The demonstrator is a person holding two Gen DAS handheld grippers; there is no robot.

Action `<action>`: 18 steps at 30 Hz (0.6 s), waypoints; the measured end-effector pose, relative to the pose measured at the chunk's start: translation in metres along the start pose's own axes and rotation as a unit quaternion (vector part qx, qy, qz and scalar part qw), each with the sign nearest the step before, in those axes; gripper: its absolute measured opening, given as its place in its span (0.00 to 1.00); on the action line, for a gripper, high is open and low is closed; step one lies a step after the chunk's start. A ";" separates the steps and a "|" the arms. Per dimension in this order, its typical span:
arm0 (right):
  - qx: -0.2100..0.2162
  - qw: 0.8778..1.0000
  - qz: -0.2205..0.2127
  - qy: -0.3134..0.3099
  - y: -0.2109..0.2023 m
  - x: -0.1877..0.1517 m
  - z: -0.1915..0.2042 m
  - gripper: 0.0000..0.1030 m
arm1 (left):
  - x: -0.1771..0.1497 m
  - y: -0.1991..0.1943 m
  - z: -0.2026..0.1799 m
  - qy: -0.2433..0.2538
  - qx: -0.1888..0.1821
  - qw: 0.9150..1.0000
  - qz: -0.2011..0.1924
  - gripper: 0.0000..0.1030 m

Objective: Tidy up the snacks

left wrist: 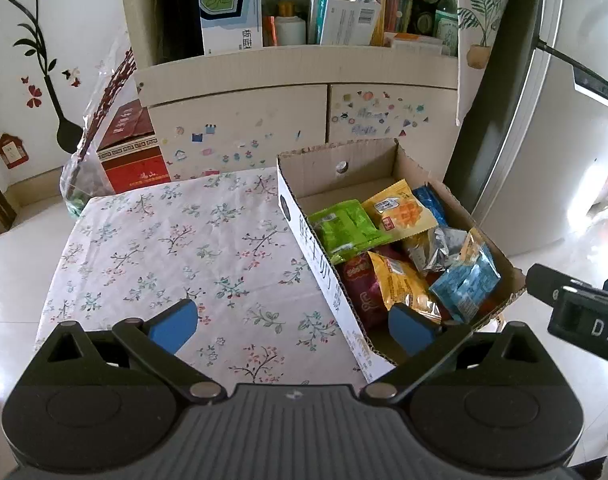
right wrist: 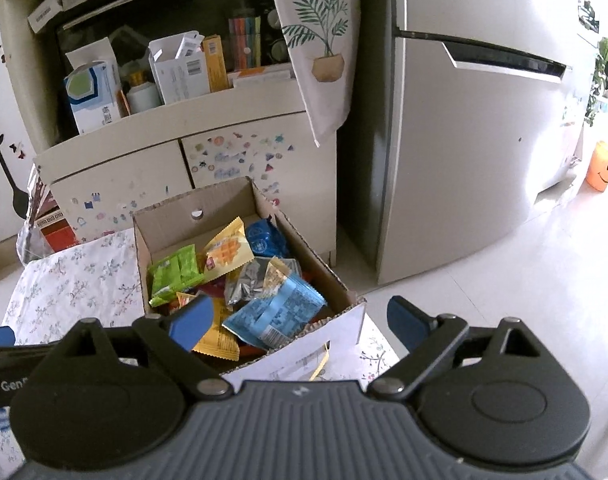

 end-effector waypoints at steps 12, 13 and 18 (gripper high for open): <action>-0.007 0.999 0.033 -0.013 0.015 -0.009 0.008 0.91 | -0.001 0.010 -0.002 0.004 0.012 1.000 0.017 1.00; -0.008 0.999 0.034 -0.016 0.016 -0.009 0.009 0.91 | -0.001 0.010 -0.002 0.005 0.012 1.000 0.019 1.00; -0.011 0.999 0.038 -0.018 0.017 -0.010 0.011 0.91 | -0.001 0.011 -0.003 0.010 0.015 1.000 0.020 1.00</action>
Point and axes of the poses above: each gripper's, at about its wrist camera, not at the fingertips, and y roughly the way its jaws point, z to its left, x to its top, the point moved 2 cm from there along y, roughly the way its jaws point, and after that the axes turned 6 degrees about -z, right-handed, at the moved point
